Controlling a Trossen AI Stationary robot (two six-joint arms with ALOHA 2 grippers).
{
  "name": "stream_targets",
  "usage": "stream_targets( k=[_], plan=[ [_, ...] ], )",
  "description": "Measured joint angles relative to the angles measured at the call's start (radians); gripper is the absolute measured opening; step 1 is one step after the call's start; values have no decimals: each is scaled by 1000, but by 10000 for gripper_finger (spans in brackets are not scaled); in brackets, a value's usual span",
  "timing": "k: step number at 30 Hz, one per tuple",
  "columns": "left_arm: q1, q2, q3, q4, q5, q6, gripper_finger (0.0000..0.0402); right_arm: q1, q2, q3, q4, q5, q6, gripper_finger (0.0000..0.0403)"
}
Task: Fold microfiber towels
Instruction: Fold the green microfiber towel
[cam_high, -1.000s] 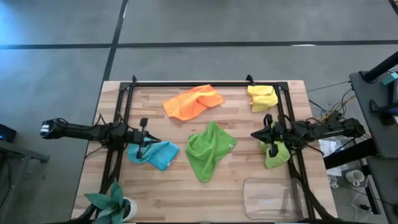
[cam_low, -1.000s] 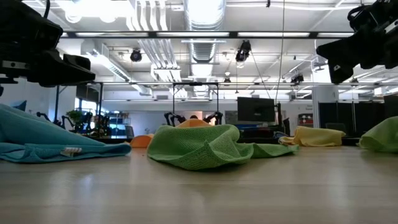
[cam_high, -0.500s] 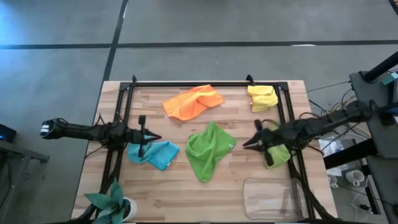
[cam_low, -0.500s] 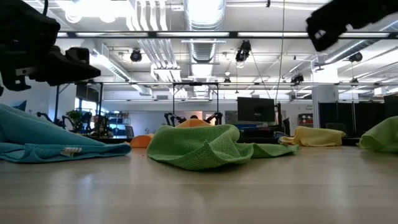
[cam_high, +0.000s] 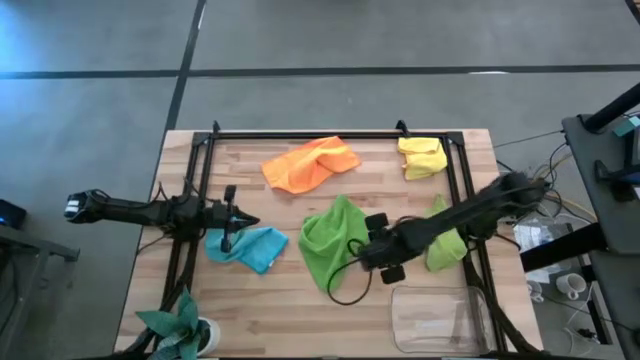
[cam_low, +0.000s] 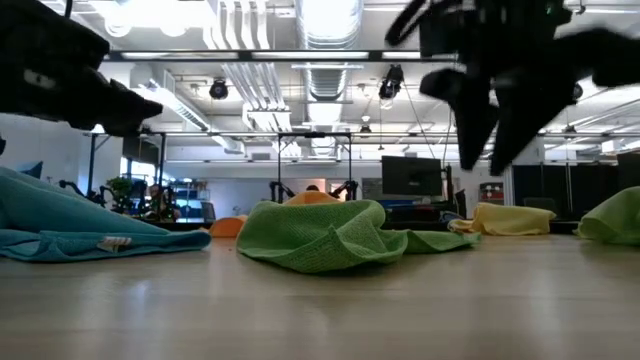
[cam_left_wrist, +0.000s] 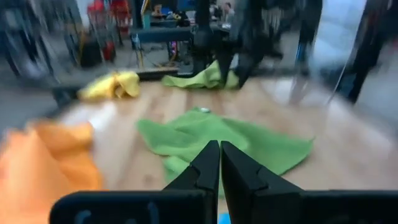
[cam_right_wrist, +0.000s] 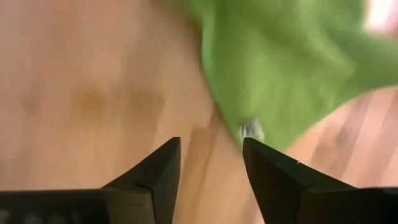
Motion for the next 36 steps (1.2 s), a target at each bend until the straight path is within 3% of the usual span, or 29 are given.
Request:
stream_targets(
  k=[5, 15, 18, 28, 32, 36],
  plan=[
    [0, 3, 0, 0, 3, -281, 1, -38, 110, 59, -97, -6, -97, 176],
    [0, 46, 6, 52, 25, -307, 2, -154, 49, 4, -41, -6, -196, 170],
    [-6, 68, 60, 73, 87, -293, 11, -189, 49, -18, -21, -13, -253, 165],
    [-33, 235, 245, 89, 65, -119, 58, -205, 48, -107, 90, -49, -395, 148],
    [-96, 323, 357, 48, 74, -62, 61, -216, 49, -146, 125, -39, -368, 147],
    [-223, 413, 444, -36, -34, -45, 61, -224, 50, -169, 126, -88, -358, 139]
  ],
)
